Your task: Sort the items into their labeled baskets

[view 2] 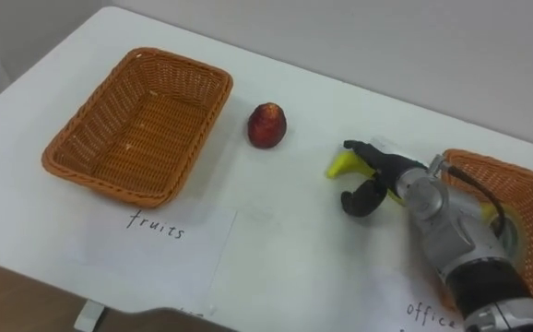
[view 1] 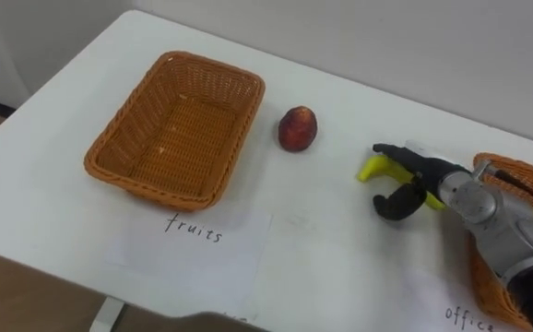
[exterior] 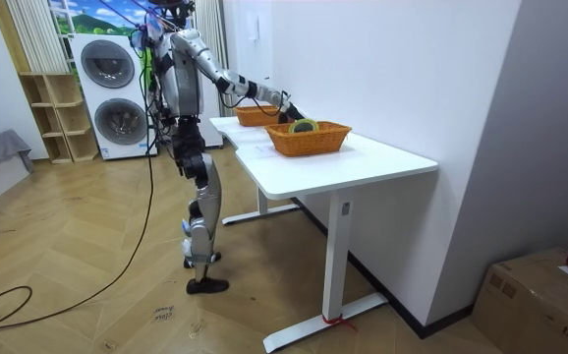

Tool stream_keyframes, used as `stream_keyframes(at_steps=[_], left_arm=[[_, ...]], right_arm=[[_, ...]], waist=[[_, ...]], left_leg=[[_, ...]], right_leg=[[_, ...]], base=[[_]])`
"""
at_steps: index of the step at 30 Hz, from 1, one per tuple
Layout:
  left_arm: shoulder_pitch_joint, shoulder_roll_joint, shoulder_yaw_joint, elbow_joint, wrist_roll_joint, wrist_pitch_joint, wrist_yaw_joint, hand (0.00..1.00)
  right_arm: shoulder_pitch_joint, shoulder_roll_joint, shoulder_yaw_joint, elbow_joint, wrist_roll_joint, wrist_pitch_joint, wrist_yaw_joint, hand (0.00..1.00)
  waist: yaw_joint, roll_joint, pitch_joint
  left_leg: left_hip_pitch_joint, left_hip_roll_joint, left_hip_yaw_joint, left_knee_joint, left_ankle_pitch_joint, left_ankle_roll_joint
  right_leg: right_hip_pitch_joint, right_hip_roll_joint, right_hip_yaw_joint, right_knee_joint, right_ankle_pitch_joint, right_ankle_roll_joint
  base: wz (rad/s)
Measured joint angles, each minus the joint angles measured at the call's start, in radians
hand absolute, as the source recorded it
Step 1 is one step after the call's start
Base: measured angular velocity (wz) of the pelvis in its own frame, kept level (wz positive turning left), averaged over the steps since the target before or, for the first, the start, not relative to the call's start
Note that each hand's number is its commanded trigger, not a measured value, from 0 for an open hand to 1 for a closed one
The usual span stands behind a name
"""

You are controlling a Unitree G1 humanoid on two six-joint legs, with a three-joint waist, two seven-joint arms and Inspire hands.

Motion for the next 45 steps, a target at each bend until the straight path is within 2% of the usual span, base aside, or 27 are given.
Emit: stream_keyframes(at_steps=[4,5,6,7,15,20,24,31,40,45], left_arm=[[-0.010,0.001,0.000,0.000,0.001,0.000,-0.005,0.00],[-0.014,0.001,0.000,0.000,0.001,0.001,-0.006,0.00],[-0.016,0.001,0.000,0.000,0.001,0.001,-0.006,0.00],[-0.022,0.001,0.001,0.000,0.001,0.001,-0.007,0.00],[-0.040,0.001,0.001,-0.001,0.001,0.000,-0.007,0.00],[-0.043,0.003,0.001,0.000,0.001,0.000,-0.007,0.00],[-0.041,0.007,0.000,-0.001,0.000,0.000,-0.007,0.00],[-0.039,0.007,-0.001,0.000,0.000,-0.001,-0.007,0.00],[-0.041,0.008,-0.017,0.000,0.000,-0.002,-0.012,0.00],[-0.032,0.008,-0.017,-0.010,0.002,-0.003,-0.015,0.00]], right_arm=[[0.000,-0.009,0.000,0.001,0.019,0.001,0.008,0.00],[0.000,-0.013,0.000,0.001,0.029,0.003,0.011,0.26],[0.000,-0.014,0.000,0.001,0.031,0.004,0.014,0.26],[0.000,-0.017,0.000,0.001,0.036,0.005,0.017,1.00],[-0.013,-0.039,0.000,0.006,0.035,0.010,-0.010,1.00],[-0.025,-0.045,0.000,0.031,0.033,0.023,-0.023,1.00],[-0.025,-0.047,0.012,0.037,0.030,0.028,-0.017,1.00],[-0.026,-0.058,0.012,0.037,0.035,0.028,-0.003,1.00],[-0.025,-0.063,0.010,0.034,0.065,0.029,0.006,1.00],[-0.025,-0.063,0.010,-0.033,0.017,0.030,0.038,1.00]], waist=[[0.000,0.002,-0.0009],[0.003,0.002,-0.0009],[0.006,0.002,-0.0009],[0.008,0.002,-0.0009],[0.021,-0.001,-0.0016],[0.023,-0.009,0.0009],[0.021,-0.014,-0.0021],[0.020,-0.014,-0.0022],[0.018,-0.012,-0.0008],[0.018,-0.014,-0.0023]], left_leg=[[0.000,0.000,-0.005,0.000,0.000,0.000],[-0.001,0.000,-0.006,0.000,0.000,-0.001],[-0.001,0.000,-0.006,-0.001,0.000,-0.001],[-0.001,0.000,-0.006,-0.001,0.000,-0.001],[0.000,0.000,-0.008,-0.002,0.000,-0.001],[0.000,0.000,-0.013,0.000,0.000,-0.001],[0.000,-0.001,-0.019,0.000,0.001,-0.001],[0.001,0.000,-0.019,-0.002,0.001,-0.001],[0.001,0.000,-0.018,-0.007,0.001,-0.001],[0.006,0.001,-0.006,-0.010,0.001,-0.001]], right_leg=[[0.001,0.000,-0.006,0.000,0.000,0.000],[0.001,0.000,-0.006,-0.001,0.000,0.000],[0.001,0.000,-0.006,-0.001,0.000,0.000],[0.001,0.001,-0.006,-0.001,0.000,0.000],[0.003,0.000,-0.017,-0.001,0.000,0.000],[0.002,0.000,-0.021,-0.001,0.000,0.000],[0.002,0.000,-0.032,-0.002,0.000,0.000],[0.002,0.000,-0.034,-0.002,0.000,0.000],[0.001,0.000,-0.017,-0.001,0.000,0.000],[-0.002,0.001,-0.003,-0.001,0.000,0.000]], base=[[0.03],[0.00],[0.00],[0.00],[0.00],[0.03],[0.05],[0.00],[-0.01],[-0.06]])
